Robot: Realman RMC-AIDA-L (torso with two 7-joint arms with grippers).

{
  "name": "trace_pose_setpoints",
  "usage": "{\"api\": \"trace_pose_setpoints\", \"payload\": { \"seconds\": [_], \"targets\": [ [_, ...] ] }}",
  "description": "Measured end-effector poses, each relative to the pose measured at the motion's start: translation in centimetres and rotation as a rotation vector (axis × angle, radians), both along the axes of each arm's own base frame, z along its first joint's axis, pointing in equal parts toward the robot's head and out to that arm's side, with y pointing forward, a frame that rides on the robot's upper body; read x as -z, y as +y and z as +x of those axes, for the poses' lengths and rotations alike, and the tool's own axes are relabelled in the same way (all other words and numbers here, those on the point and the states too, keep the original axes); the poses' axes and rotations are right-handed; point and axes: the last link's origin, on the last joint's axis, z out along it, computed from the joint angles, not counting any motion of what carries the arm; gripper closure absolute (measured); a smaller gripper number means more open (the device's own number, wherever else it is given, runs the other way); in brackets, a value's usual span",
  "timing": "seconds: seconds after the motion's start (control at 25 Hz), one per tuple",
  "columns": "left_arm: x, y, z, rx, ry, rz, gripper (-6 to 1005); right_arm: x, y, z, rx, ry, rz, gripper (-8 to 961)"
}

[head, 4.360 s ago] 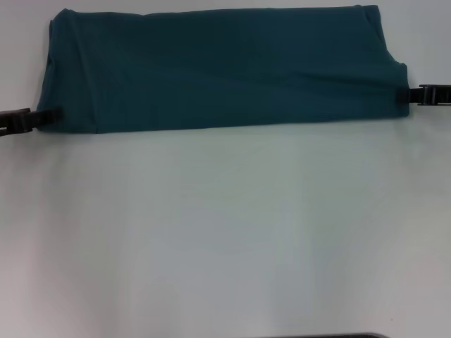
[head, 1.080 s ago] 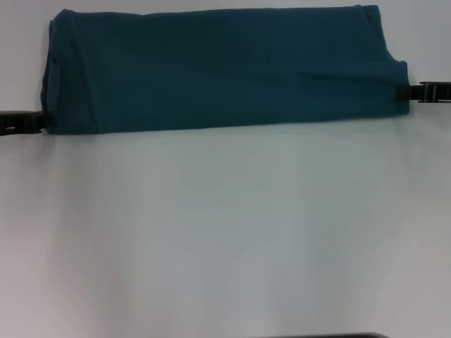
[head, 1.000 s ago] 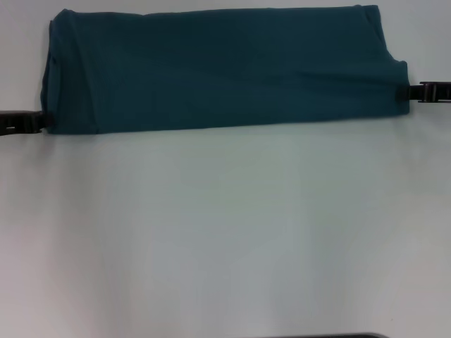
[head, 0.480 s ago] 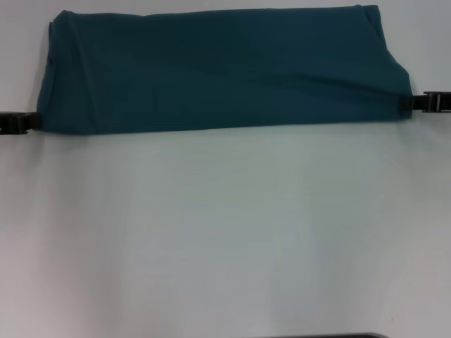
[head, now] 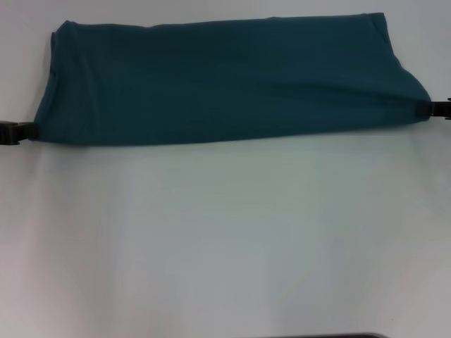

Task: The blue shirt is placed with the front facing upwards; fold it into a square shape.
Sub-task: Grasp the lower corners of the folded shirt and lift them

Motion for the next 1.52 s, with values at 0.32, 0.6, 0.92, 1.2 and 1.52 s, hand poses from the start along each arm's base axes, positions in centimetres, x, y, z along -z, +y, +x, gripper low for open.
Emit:
{"api": "trace_pose_setpoints", "payload": {
  "seconds": [0.32,0.6,0.92,1.2,1.52],
  "targets": [
    [-0.7,-1.6,0.1,0.026,-0.018,-0.063,996,-1.0,-1.9,0.3,-0.007,0.04,-0.034,946],
    [-0.9,-3.5,-0.1,0.025,-0.048,-0.124,987,-1.0,-4.4,1.1,-0.008,0.07,-0.082,946],
    [-1.5,-5.5,-0.5,0.027,-0.073,-0.164,976,-1.4,-6.6,2.2,0.019,0.103,-0.07,946],
    [-1.5,-6.3,-1.0,0.012,-0.067,-0.185,967,-1.1,-7.6,2.7,0.033,0.111,-0.067,946],
    [-1.1,-6.8,-1.6,-0.014,-0.041,-0.211,957,-1.0,-7.9,3.0,0.048,0.112,-0.057,947]
  ]
}}
